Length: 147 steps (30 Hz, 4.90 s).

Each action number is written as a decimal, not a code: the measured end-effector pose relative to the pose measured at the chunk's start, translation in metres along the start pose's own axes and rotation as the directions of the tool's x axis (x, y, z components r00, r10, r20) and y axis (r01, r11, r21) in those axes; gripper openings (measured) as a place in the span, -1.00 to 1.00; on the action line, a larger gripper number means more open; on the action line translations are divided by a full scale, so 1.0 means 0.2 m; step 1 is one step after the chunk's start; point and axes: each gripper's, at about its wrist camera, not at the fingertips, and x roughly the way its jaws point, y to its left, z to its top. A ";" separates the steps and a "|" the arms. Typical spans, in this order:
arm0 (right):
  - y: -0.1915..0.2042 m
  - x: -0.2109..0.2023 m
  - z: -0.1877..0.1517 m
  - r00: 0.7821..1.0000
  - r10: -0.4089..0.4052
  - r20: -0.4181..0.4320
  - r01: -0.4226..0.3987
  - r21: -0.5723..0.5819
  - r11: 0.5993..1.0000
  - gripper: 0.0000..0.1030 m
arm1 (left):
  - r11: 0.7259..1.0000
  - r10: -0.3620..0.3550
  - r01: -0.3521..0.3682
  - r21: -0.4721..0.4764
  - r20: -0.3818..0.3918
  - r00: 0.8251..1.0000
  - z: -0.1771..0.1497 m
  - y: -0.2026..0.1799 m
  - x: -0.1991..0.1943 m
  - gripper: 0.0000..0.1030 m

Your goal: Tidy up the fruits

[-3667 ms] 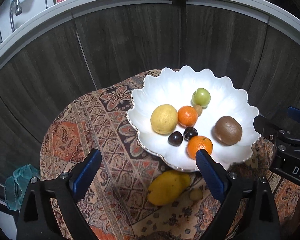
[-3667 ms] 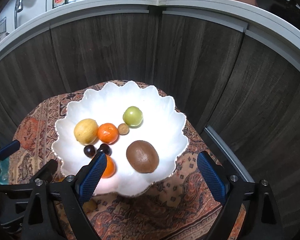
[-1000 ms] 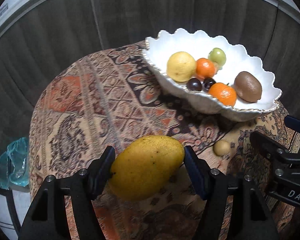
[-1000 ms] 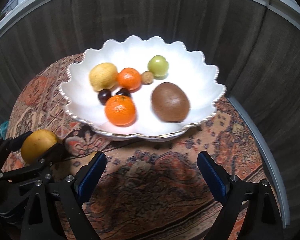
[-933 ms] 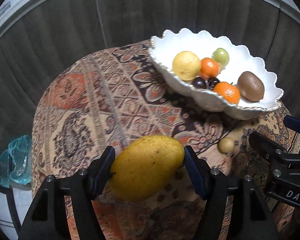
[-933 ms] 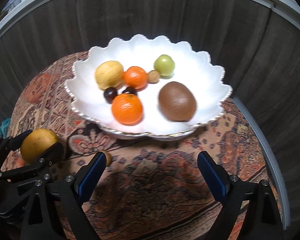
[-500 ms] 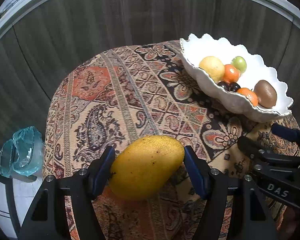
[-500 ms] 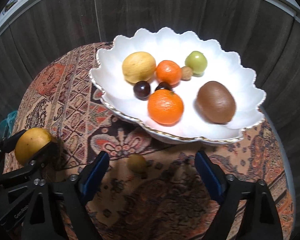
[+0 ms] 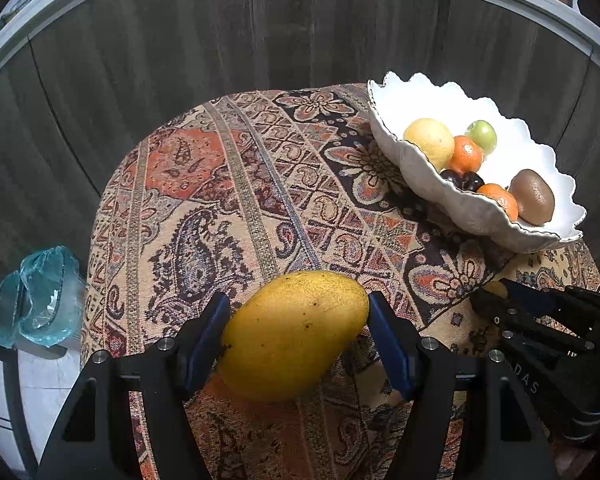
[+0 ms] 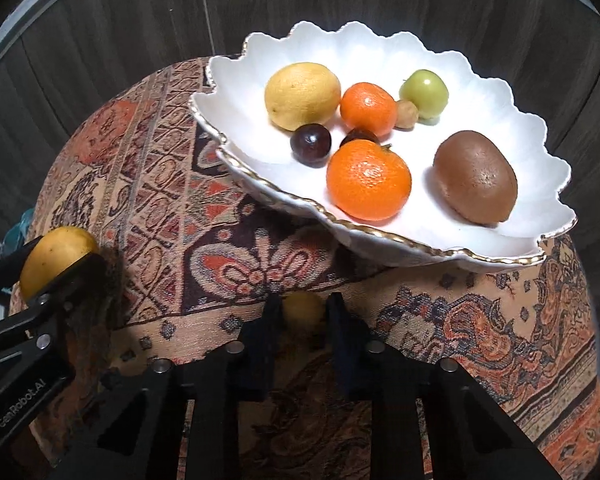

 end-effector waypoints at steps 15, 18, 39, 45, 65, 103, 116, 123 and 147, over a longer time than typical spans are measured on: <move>-0.03 -0.17 0.00 0.999 0.020 0.045 -0.020 -0.009 1.000 -0.53 | 1.000 -0.018 0.018 0.010 0.014 1.000 0.01 -0.05 -0.08 0.34; -0.04 -0.22 0.01 0.998 0.026 0.059 -0.026 -0.006 1.000 -0.53 | 1.000 -0.021 0.020 0.018 0.024 0.999 0.02 -0.06 -0.11 0.34; -0.28 -0.58 0.18 0.975 -0.012 0.221 -0.003 0.068 0.998 -0.53 | 0.992 -0.089 0.076 0.098 0.136 0.987 0.32 -0.33 -0.35 0.34; -0.40 -0.61 0.27 0.968 -0.038 0.247 0.015 0.096 0.995 -0.53 | 0.987 -0.115 0.094 0.132 0.155 0.981 0.45 -0.46 -0.33 0.34; -0.62 -0.31 0.57 0.975 -0.076 0.211 0.060 0.079 0.995 -0.53 | 0.978 -0.150 0.133 0.159 0.099 0.984 0.64 -0.64 0.04 0.34; -0.61 -0.41 0.56 0.955 -0.164 0.247 0.137 0.125 0.983 0.79 | 0.989 -0.061 0.044 0.138 0.122 0.991 0.63 -0.59 -0.07 0.99; -0.54 -0.69 0.43 0.938 -0.166 0.306 0.126 0.145 0.981 0.79 | 0.992 -0.060 0.037 0.125 0.183 0.981 0.56 -0.52 -0.36 1.00; -0.52 -0.82 0.32 0.932 -0.176 0.317 0.124 0.177 0.976 0.79 | 0.992 -0.053 0.026 0.124 0.216 0.975 0.49 -0.51 -0.51 1.00; -0.49 -1.15 -0.05 0.913 -0.175 0.370 0.098 0.217 0.971 0.79 | 0.996 -0.055 0.035 0.080 0.270 0.961 0.20 -0.47 -0.90 1.00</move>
